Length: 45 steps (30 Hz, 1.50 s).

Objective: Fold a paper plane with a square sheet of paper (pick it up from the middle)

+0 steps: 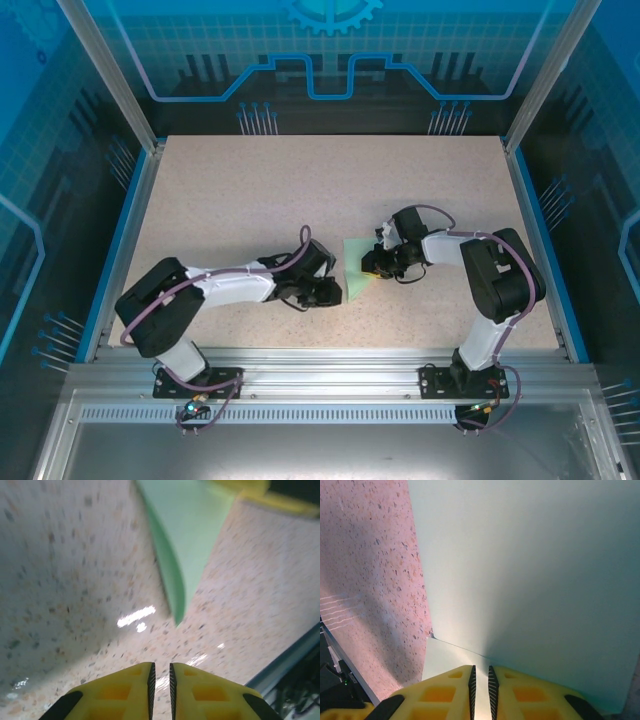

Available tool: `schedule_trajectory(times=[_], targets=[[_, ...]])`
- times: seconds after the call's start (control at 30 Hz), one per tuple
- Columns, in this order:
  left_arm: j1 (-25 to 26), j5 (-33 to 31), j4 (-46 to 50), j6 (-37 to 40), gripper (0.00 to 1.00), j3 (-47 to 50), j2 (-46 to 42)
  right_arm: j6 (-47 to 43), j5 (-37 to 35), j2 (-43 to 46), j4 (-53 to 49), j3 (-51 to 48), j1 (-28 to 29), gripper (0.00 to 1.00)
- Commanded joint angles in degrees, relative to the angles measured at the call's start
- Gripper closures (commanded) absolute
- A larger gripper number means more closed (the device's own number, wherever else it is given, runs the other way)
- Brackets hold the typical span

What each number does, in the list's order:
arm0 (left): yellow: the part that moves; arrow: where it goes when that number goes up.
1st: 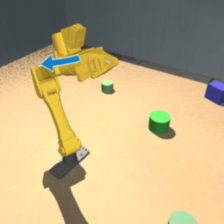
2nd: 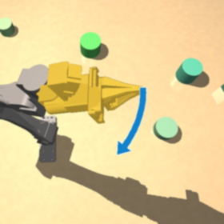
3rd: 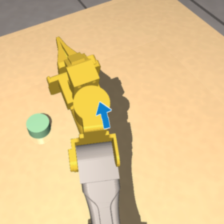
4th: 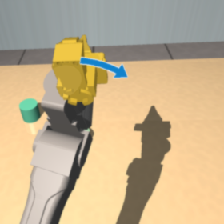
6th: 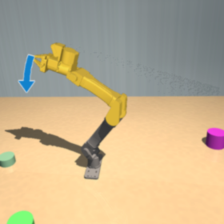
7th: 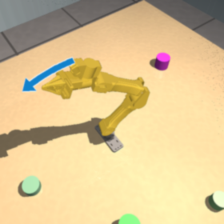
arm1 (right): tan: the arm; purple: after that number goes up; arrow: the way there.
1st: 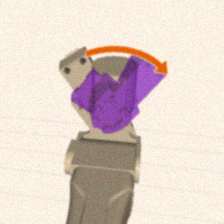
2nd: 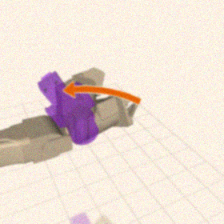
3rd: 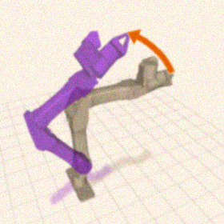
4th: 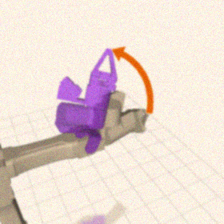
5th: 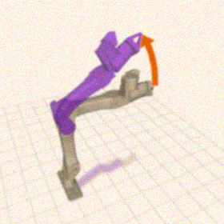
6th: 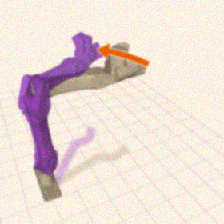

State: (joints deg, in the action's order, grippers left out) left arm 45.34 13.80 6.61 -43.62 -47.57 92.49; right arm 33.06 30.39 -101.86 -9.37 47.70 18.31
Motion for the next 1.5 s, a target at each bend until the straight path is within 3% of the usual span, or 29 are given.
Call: schedule_trajectory(times=[0.0,0.27,0.6,0.97,1.3,1.47], targets=[[-1.4,2.3,-2.6,-0.42,0.8,-4.32,1.02,0.14,-5.76,-2.39,-3.16,-0.86,0.86,0.81],[-1.46,6.43,-8.1,-2.96,0.8,-10.69,11.82,0.8,-5.48,-2.46,-2.5,-0.71,0.94,0.81],[-1.54,1.86,-4.25,-1.71,0.81,-8.71,14.91,0.6,-4.49,-0.07,-2.71,0.42,0.94,0.78],[-1.57,-0.04,-3.62,2.8,0.82,-9.99,16.85,1.13,-5.16,11.44,-4.01,-4.04,1.25,0.76],[-1.49,-0.04,-3.09,3.45,0.83,-10.19,17.2,5.65,-3.52,10.71,0.75,-7.19,9.01,0.85],[-1.55,-0.09,-2.83,3.58,0.84,-10.09,17.02,6.59,-5.29,8.66,1.65,-7.64,9.99,0.86]])
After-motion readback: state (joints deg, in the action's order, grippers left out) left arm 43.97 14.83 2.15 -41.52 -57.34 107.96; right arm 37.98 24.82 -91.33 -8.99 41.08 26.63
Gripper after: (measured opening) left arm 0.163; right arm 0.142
